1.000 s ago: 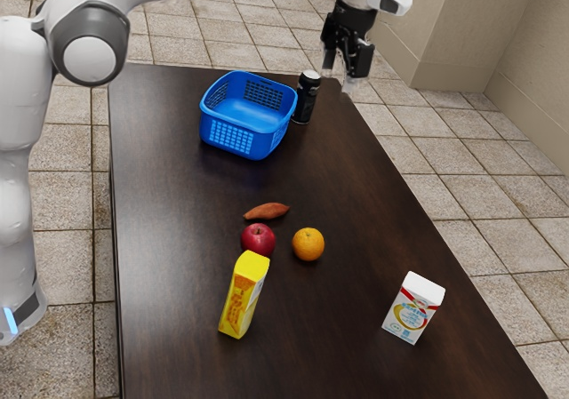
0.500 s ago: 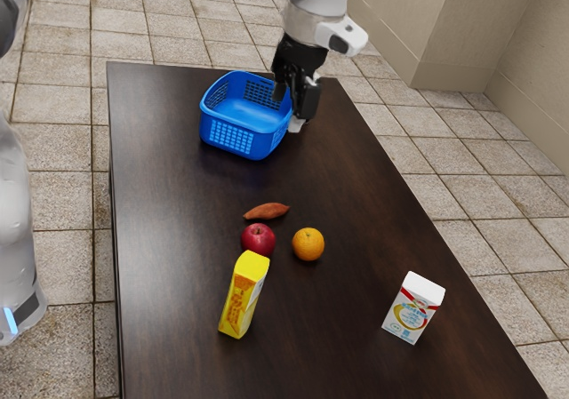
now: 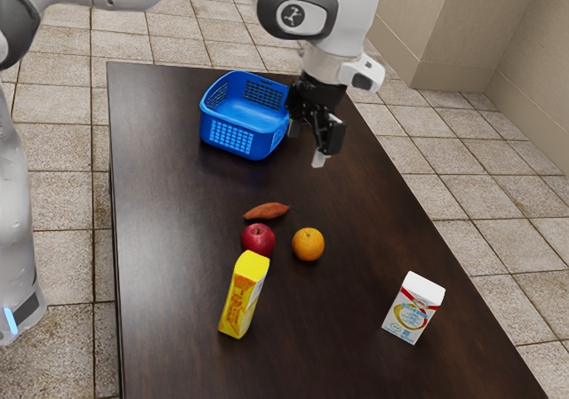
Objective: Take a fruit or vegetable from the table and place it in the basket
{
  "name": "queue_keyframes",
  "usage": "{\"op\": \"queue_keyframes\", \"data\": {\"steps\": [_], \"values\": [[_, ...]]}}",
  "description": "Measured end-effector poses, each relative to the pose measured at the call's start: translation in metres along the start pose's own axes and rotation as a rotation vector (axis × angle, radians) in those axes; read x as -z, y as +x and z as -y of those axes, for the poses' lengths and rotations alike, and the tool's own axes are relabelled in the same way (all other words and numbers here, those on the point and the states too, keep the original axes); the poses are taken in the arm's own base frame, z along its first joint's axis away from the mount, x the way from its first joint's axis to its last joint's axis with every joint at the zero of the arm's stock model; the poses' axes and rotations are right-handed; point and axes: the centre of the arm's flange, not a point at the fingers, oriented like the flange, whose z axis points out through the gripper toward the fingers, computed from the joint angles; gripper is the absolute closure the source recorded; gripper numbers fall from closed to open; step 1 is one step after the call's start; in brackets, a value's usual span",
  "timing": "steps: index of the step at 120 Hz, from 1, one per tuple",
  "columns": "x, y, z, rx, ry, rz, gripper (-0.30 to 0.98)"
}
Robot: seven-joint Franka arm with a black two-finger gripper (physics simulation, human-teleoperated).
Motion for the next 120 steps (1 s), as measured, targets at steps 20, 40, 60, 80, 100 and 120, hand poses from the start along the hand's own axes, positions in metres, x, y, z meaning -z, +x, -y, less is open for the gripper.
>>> {"op": "queue_keyframes", "data": {"steps": [20, 40, 60, 80, 100, 120], "values": [[-0.006, 0.003, 0.007, 0.073, 0.004, 0.027, 0.0], [-0.017, 0.006, 0.006, 0.117, 0.005, 0.047, 0.0], [-0.038, -0.026, 0.002, 0.137, 0.02, 0.003, 0.0], [-0.057, -0.018, -0.004, 0.153, 0.014, -0.012, 0.0], [-0.058, -0.03, -0.008, 0.162, 0.015, -0.038, 0.0], [-0.077, -0.057, -0.015, 0.152, 0.047, -0.026, 0.0]]}}
